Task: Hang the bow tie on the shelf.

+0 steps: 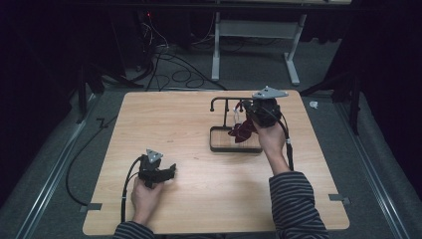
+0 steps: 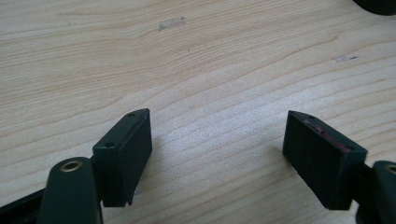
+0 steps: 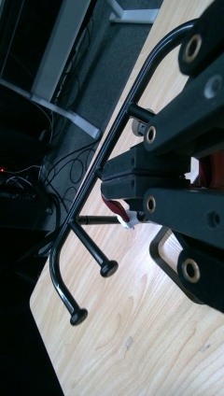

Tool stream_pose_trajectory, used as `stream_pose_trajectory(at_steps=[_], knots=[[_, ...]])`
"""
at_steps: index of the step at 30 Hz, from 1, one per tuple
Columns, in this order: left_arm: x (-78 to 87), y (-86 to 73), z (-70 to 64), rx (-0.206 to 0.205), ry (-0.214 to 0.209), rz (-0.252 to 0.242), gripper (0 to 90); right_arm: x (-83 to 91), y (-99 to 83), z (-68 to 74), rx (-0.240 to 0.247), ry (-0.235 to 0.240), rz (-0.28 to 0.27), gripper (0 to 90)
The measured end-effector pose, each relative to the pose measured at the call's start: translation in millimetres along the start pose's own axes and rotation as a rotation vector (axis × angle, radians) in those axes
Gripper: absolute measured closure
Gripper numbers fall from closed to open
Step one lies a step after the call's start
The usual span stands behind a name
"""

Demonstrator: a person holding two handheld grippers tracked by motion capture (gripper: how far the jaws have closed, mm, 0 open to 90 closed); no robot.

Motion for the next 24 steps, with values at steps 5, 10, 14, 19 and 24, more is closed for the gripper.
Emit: stream_pose_trajectory(at_steps=[5,10,14,19,24], knots=[[0.0,0.0,0.0,0.000,0.000,0.000,24.5,-5.2,-0.9,-2.9,-0.018,-0.006,0.014,90.0],[-0.1,0.0,0.0,0.000,0.001,-0.001,24.5,-7.9,-2.2,-5.0,-0.036,-0.005,0.020,90.0],[0.0,0.0,-0.1,-0.001,0.001,0.000,24.5,-7.5,-2.3,-5.9,-0.038,-0.001,0.016,88.6],[-0.1,0.0,-0.2,-0.003,0.002,0.000,24.5,-4.7,-2.8,-7.3,-0.051,-0.002,0.013,88.3],[-0.1,-0.1,-0.3,-0.004,0.004,0.000,24.5,0.0,-1.7,-6.6,-0.044,0.006,0.003,87.1]])
Point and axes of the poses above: each handheld gripper's, and its own axes: x roughly backward along the jaws, y roughly out of its top, z roughly to its left, the point moved 4 cm from there along -x, roughly forward along the jaws, and after that the axes turned 6 degrees about y, right-handed, at the moved point
